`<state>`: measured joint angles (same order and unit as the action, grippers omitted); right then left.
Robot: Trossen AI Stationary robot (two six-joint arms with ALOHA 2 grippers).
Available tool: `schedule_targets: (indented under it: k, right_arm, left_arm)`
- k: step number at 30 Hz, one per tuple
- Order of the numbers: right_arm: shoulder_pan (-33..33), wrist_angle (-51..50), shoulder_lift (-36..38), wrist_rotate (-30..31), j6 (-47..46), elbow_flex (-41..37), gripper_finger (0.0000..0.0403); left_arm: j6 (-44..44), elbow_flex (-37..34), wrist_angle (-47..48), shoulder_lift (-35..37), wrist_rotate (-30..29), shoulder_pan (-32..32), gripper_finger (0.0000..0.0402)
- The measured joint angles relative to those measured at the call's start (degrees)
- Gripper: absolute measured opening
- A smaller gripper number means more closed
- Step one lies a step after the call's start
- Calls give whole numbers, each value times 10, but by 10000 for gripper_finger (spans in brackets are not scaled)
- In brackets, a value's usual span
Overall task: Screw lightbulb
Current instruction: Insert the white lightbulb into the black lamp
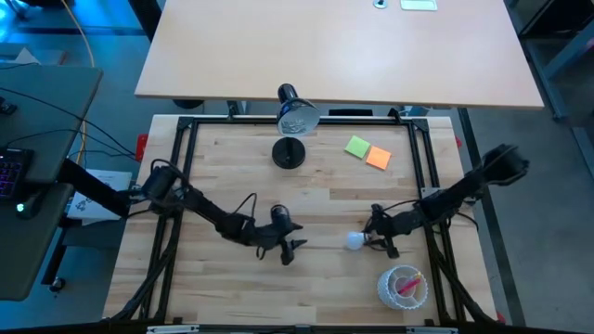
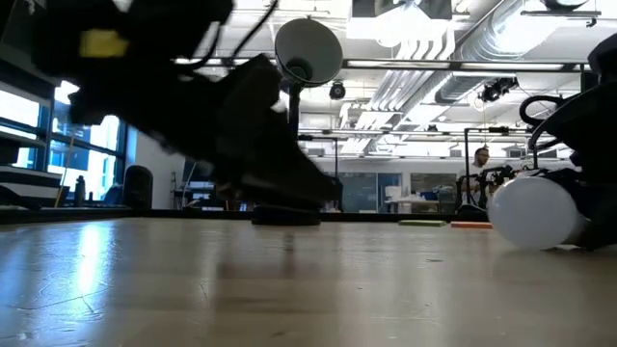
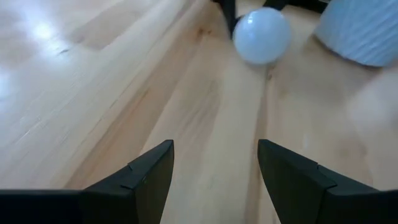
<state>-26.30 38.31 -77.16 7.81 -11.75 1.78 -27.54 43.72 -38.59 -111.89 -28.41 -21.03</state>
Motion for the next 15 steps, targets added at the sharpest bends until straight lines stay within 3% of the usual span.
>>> schedule_targets:
  k: [3,9,15]
  right_arm:
    - [1,-9,-11,7,10,33,92]
    - [37,-58,-62,6,54,152,92]
    - [104,-90,-124,5,73,266,92]
  left_arm:
    - [-25,-52,-83,1,-22,-11,227]
    - [15,-130,-271,1,-36,-15,227]
    - [145,-122,-288,1,-10,-7,227]
